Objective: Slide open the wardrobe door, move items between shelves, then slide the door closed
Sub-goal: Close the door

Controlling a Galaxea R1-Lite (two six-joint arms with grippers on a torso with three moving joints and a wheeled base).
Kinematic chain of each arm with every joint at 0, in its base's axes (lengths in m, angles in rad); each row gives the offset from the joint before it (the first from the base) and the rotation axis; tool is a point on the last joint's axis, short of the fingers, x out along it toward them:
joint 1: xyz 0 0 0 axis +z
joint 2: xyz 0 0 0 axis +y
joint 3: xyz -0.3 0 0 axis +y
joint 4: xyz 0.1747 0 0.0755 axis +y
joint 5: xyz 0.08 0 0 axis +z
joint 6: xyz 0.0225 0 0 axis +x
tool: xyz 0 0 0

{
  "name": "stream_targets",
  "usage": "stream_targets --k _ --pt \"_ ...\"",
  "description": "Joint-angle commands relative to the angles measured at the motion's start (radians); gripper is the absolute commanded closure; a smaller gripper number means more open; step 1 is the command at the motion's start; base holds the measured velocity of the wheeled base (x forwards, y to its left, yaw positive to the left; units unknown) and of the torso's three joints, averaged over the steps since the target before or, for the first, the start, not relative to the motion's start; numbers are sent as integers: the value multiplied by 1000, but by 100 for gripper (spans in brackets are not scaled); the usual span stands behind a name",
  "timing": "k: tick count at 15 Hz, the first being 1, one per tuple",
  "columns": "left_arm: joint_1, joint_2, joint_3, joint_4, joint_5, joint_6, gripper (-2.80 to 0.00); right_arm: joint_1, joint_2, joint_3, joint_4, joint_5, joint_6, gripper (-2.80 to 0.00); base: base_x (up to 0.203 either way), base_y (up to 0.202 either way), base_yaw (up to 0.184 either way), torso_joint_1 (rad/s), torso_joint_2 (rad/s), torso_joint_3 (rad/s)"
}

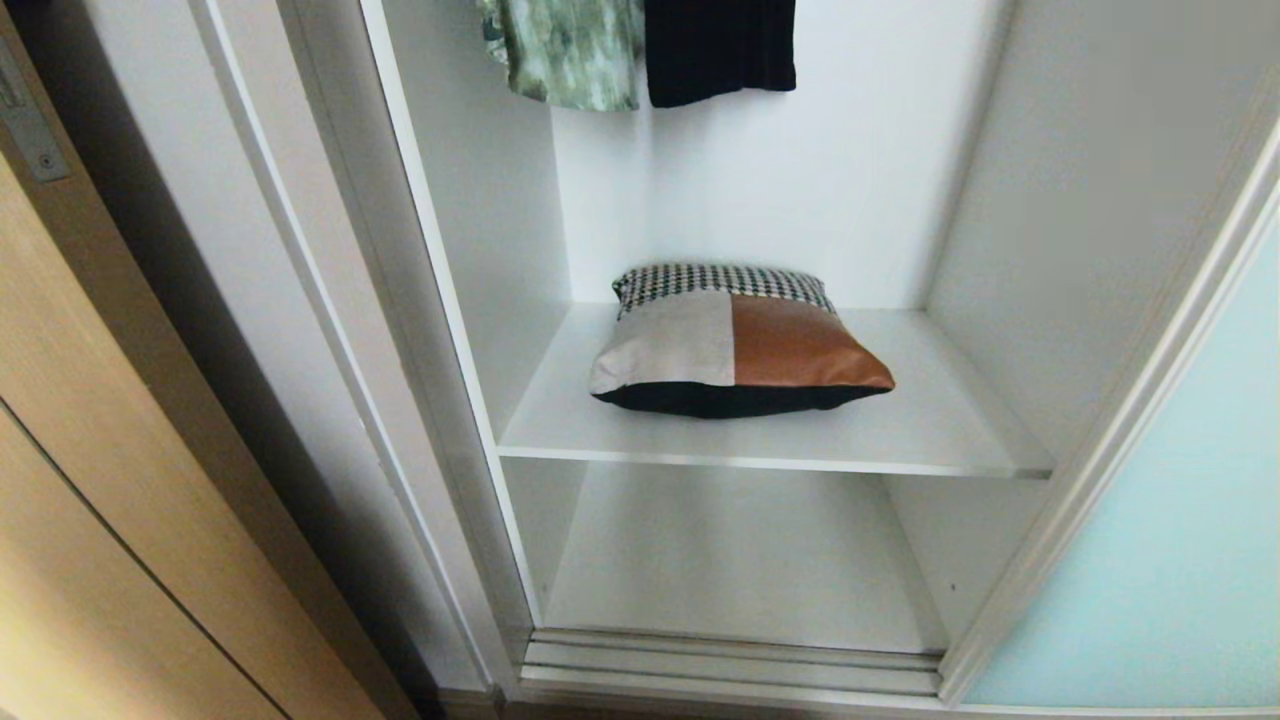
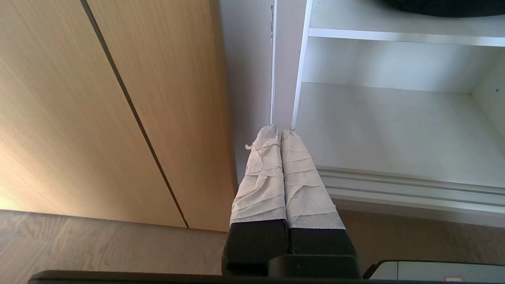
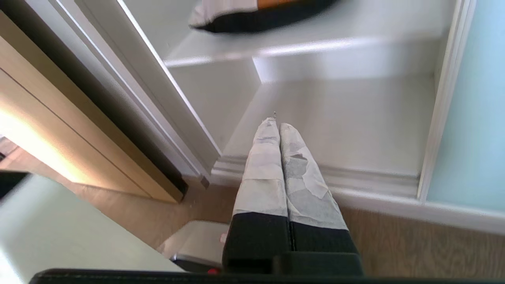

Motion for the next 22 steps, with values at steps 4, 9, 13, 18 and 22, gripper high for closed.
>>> stream_targets --k 4,9,13,18,22 --pt "0 3 0 3 0 1 0 -1 196 -175 -4 -51 7 0 0 0 0 0 0 0" --pt "0 3 0 3 0 1 0 75 404 -385 -11 -377 13 0 0 0 0 0 0 0" --pt "0 3 0 3 1 1 0 -29 549 -487 -15 -465 18 0 0 0 0 0 0 0" --pt "0 3 0 3 0 1 0 -302 713 -507 -76 -78 22 0 0 0 0 0 0 0" --pt "0 3 0 3 0 1 0 -493 852 -504 -192 202 27 0 0 0 0 0 0 0"
